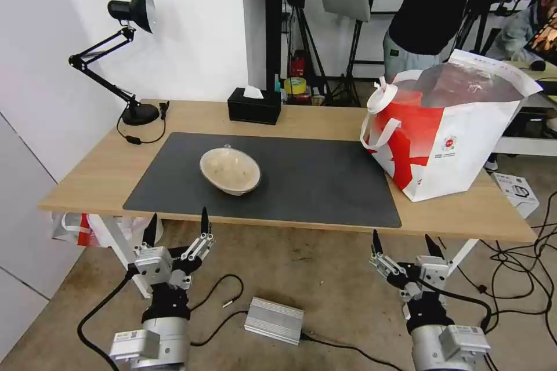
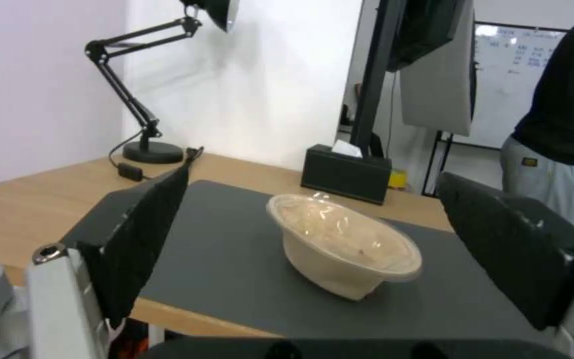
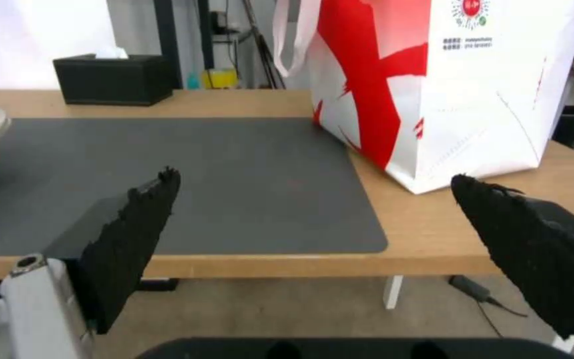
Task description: Pick up the trash from the table and place it into the takeout bag.
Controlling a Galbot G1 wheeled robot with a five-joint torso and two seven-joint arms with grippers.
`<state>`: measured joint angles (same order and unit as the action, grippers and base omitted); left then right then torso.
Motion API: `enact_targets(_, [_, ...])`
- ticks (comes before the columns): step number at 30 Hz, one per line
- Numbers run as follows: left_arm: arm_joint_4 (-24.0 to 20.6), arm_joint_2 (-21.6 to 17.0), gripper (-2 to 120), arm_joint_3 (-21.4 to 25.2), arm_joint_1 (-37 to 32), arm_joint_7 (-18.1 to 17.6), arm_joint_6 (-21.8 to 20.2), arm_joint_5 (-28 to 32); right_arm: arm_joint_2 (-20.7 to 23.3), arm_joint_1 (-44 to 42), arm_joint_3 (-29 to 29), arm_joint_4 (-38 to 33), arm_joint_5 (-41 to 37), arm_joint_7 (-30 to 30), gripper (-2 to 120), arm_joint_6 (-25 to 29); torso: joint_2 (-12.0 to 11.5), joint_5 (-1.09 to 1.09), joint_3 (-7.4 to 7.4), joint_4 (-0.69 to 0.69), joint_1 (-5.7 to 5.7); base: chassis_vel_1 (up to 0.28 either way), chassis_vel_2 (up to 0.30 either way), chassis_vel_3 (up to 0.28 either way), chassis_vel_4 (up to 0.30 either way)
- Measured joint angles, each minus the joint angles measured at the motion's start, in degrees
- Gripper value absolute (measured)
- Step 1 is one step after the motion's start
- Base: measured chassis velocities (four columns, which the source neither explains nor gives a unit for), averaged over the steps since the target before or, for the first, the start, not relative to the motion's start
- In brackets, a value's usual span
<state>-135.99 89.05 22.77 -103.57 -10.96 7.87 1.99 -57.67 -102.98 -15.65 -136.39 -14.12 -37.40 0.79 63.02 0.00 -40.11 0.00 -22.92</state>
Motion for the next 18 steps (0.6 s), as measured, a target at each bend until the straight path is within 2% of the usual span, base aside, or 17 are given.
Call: enact_targets(18, [-0.25,-0.12,100,0.33,-0.18,-0.57,-0.07,0.09,-1.08,-0.34,0.47,0.14,1.23,0.25,100,0.37,0.0,0.0,0.0,0.0,0.0,0.0,0.0,0.0,0.0])
